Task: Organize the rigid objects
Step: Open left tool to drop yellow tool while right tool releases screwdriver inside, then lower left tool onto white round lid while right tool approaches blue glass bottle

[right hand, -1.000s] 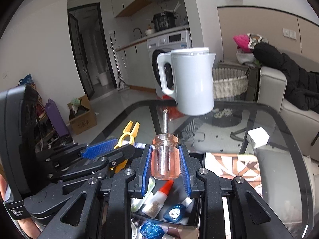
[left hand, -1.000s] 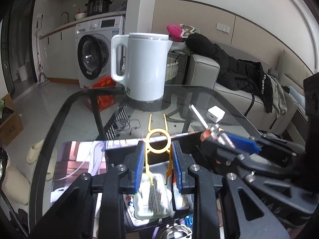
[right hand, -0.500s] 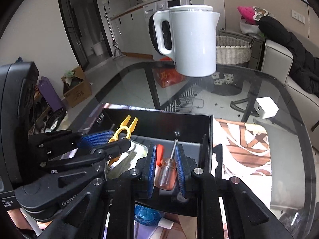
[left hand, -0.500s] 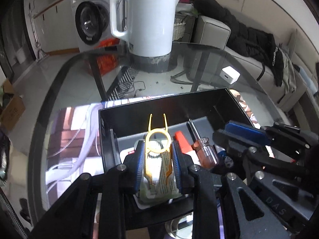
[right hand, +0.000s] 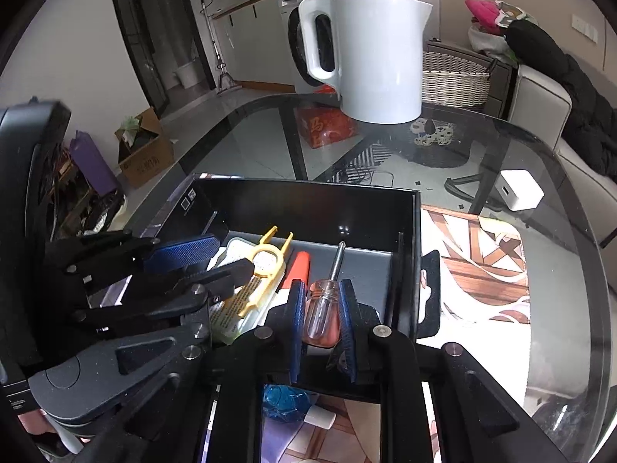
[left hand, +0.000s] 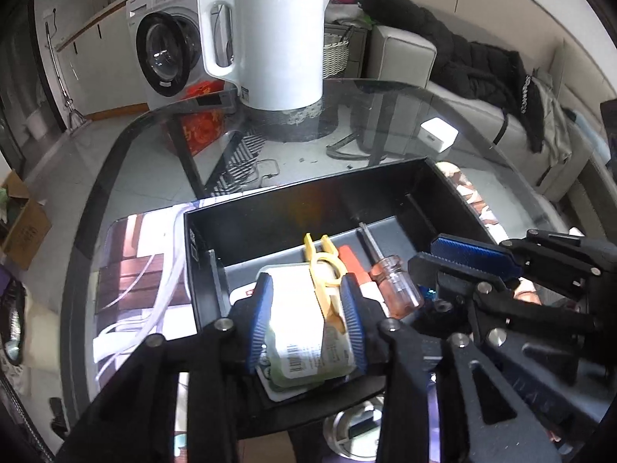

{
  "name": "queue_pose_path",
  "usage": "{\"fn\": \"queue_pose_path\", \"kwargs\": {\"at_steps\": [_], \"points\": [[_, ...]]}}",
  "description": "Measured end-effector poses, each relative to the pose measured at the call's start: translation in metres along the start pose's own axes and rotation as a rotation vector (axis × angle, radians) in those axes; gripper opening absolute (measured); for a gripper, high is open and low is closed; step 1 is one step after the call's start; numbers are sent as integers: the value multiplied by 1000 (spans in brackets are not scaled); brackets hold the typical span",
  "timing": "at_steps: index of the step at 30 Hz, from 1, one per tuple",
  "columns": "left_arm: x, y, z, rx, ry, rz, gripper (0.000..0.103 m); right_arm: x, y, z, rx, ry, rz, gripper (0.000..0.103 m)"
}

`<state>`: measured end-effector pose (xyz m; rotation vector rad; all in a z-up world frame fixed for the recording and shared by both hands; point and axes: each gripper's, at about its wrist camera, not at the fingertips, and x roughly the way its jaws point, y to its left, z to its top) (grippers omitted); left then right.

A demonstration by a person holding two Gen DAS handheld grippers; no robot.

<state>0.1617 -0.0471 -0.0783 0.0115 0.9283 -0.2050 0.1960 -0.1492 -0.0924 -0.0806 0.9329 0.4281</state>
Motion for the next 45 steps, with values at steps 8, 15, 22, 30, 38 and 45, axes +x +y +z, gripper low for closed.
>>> {"fn": "queue_pose_path", "kwargs": {"at_steps": [8, 15, 22, 30, 38, 45], "points": [[-23, 6, -3, -30, -61, -31, 52, -26, -2, 0, 1, -83, -10, 22], [-50, 5, -15, -17, -94, -67, 56, -57, -2, -6, 28, -137, 19, 27], [-65, 8, -29, 5, -93, -74, 58, -72, -5, -20, 52, -103, 32, 31], [-72, 14, -46, 4, -58, -95, 58, -72, -8, -34, 49, -67, 34, 31], [-63, 14, -62, 32, 9, -74, 58, -61, -7, -48, 23, -10, 35, 31], [-48, 15, -69, 20, 66, -75, 58, -49, -6, -51, 25, 30, 46, 31]]}}
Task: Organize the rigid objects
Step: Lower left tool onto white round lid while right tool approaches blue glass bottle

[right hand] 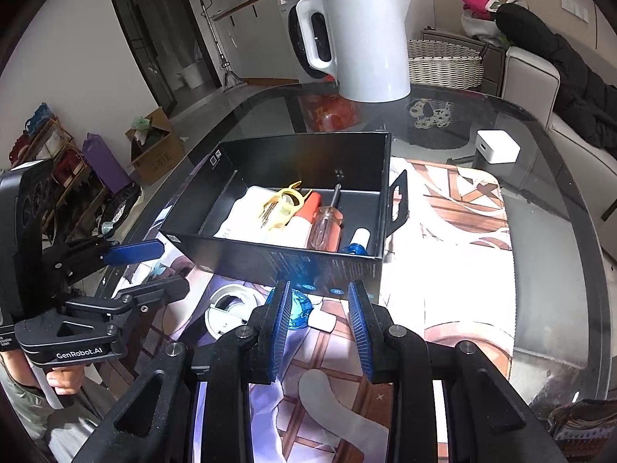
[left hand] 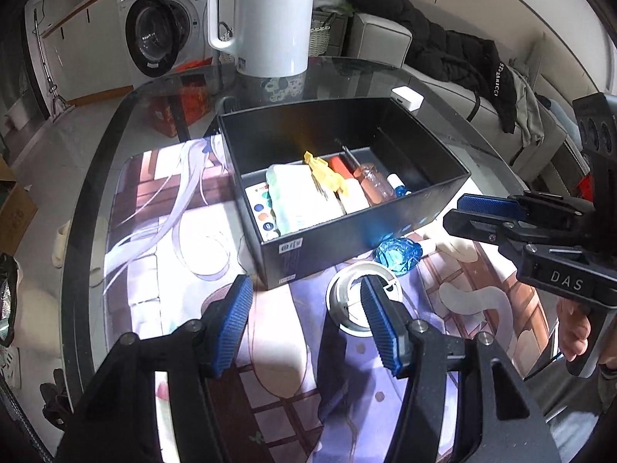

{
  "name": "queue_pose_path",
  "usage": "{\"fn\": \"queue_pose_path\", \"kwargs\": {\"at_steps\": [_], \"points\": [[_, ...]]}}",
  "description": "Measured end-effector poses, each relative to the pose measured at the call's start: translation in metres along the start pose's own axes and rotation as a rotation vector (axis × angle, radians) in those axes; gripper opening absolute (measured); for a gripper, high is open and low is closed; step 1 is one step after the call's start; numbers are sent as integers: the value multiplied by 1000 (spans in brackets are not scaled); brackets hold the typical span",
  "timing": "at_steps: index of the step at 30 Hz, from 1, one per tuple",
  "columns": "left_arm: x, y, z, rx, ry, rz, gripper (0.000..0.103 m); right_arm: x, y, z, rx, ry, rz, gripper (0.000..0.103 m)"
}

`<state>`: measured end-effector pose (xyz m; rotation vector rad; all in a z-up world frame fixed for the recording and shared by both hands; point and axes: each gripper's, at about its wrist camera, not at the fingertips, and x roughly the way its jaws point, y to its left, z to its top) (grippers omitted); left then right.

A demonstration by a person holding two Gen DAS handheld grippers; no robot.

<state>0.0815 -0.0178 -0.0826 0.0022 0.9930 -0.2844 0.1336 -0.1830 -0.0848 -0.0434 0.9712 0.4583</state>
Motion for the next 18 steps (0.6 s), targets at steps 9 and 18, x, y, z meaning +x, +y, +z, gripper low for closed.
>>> {"fn": "queue_pose_path", "kwargs": {"at_steps": [9, 18], "points": [[11, -3, -2, -1, 41, -3, 58, 13, 1, -5, -1, 46, 6, 31], [19, -19, -1, 45, 68, -29, 58, 30, 3, -11, -13, 99, 6, 31]]}}
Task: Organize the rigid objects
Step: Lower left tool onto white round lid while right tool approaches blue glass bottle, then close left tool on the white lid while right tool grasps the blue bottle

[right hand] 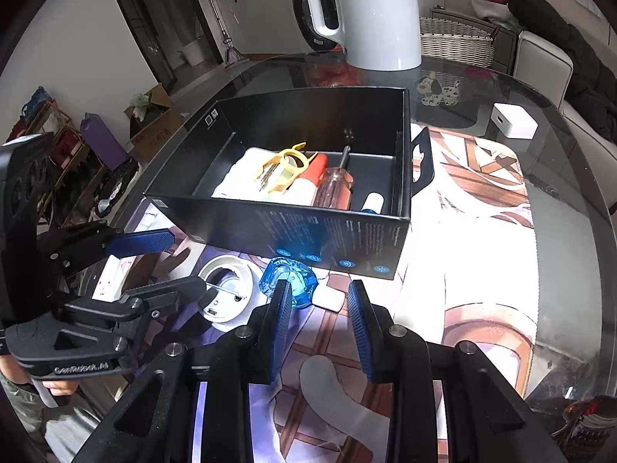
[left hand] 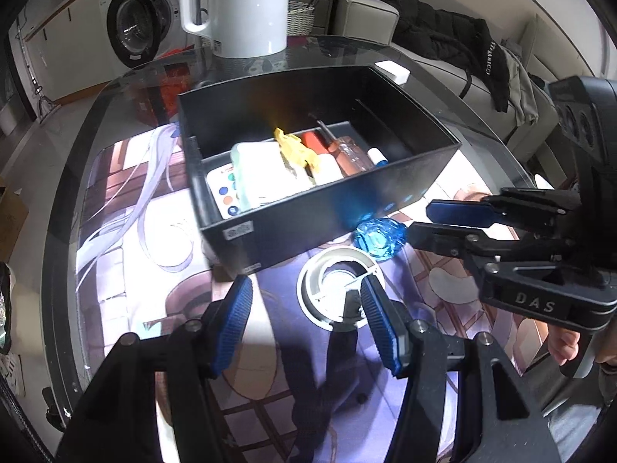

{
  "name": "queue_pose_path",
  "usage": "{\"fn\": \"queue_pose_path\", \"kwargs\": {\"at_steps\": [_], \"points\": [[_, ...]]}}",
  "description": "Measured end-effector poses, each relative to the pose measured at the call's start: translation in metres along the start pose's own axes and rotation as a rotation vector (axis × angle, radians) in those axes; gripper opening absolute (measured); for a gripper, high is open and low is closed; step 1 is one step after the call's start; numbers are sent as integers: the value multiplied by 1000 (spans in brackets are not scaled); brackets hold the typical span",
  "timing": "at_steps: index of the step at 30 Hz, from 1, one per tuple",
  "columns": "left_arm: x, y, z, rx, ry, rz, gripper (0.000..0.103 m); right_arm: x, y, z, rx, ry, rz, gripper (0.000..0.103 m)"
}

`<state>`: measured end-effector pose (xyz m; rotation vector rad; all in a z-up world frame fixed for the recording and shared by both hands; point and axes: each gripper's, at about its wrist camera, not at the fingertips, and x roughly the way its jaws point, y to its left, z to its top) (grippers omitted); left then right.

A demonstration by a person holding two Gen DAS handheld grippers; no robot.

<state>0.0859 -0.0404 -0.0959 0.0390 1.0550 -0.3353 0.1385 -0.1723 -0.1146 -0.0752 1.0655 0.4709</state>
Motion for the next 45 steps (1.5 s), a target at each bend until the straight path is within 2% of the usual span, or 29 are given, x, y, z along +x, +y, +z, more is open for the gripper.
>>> {"fn": "queue_pose_path", "kwargs": {"at_steps": [5, 17, 23, 25, 32, 43, 45], "points": [[6, -8, 0, 20, 22, -17, 58, 7, -2, 0, 26, 15, 30, 31], [22, -22, 5, 55, 50, -21, 58, 5, -10, 1, 32, 6, 33, 31], [30, -30, 7, 87, 53, 28, 58, 0, -10, 0, 30, -3, 41, 31], [30, -30, 7, 97, 50, 44, 49, 0, -12, -1, 29, -3, 38, 31], [27, -22, 4, 95, 54, 47, 48, -1, -13, -2, 33, -4, 40, 31], [19, 8, -4, 32, 58, 57, 48, 4, 5, 4, 2, -7, 58, 31], [17, 12, -6, 26, 59, 57, 48, 6, 9, 5, -8, -6, 62, 36]]}}
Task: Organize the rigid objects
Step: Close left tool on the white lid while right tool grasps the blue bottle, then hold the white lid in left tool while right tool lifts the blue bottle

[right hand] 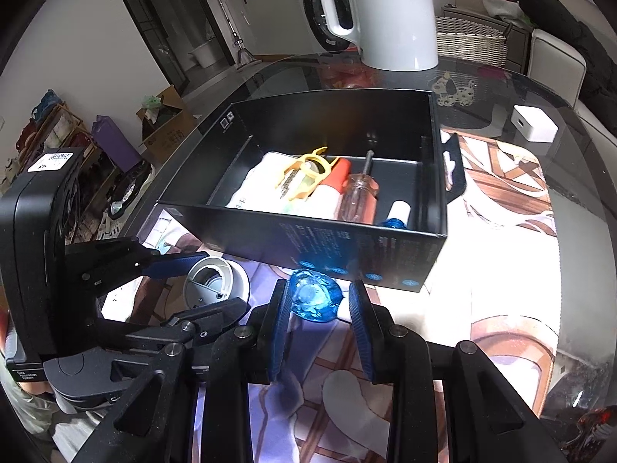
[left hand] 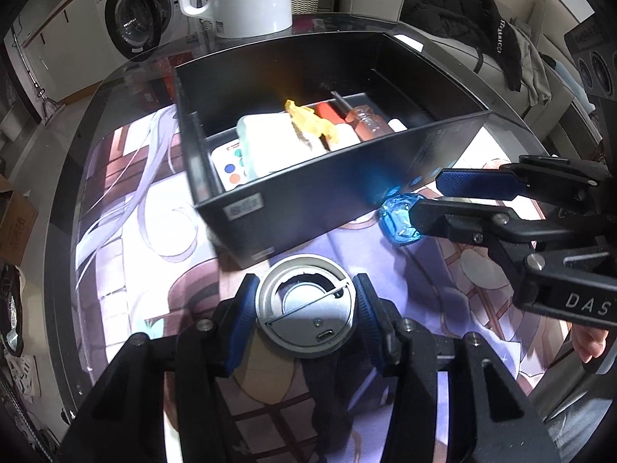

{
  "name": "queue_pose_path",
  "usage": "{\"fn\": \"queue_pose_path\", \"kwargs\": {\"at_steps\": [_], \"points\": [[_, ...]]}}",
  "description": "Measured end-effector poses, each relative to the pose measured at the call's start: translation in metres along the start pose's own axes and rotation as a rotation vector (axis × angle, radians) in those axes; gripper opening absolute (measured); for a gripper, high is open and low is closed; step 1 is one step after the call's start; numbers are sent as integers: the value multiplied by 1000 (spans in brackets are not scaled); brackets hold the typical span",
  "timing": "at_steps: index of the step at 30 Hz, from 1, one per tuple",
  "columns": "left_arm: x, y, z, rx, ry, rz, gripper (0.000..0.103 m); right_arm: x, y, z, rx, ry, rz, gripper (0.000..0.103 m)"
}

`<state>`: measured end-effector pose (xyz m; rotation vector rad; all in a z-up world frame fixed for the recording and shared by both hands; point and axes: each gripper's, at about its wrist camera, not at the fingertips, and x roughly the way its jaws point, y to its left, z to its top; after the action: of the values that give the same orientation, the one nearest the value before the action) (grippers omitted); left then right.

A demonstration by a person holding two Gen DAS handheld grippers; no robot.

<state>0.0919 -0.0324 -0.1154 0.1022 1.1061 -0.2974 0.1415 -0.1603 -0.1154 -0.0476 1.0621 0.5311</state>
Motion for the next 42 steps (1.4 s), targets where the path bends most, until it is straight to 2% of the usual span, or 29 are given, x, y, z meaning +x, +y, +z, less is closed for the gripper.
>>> {"fn": "queue_pose_path", "kwargs": {"at_steps": [2, 3, 14, 24, 34, 36, 37, 39, 42], "points": [[-1, 2, -2, -2, 1, -1, 48, 2, 5, 1, -9, -4, 3, 47], [-1, 4, -3, -3, 1, 0, 48, 3, 7, 2, -9, -7, 1, 47], [-3, 6, -3, -9, 3, -5, 48, 16, 7, 0, -6, 39, 2, 47], [-2, 5, 2, -11, -2, -8, 48, 12, 5, -15, 29, 109, 68, 47], [-2, 9, 1, -18, -2, -6, 48, 25, 16, -6, -32, 83, -12, 47], [-2, 7, 1, -16, -2, -7, 48, 27, 20, -6, -55, 83, -31, 44], [-2, 6, 1, -15, -2, -9, 48, 27, 22, -6, -64, 86, -50, 31], [-2, 3, 1, -10, -3, -11, 48, 26, 24, -8, -92, 93, -88, 30], [-1, -1, 2, -3, -2, -15, 48, 22, 23, -12, -88, 112, -80, 30]]}}
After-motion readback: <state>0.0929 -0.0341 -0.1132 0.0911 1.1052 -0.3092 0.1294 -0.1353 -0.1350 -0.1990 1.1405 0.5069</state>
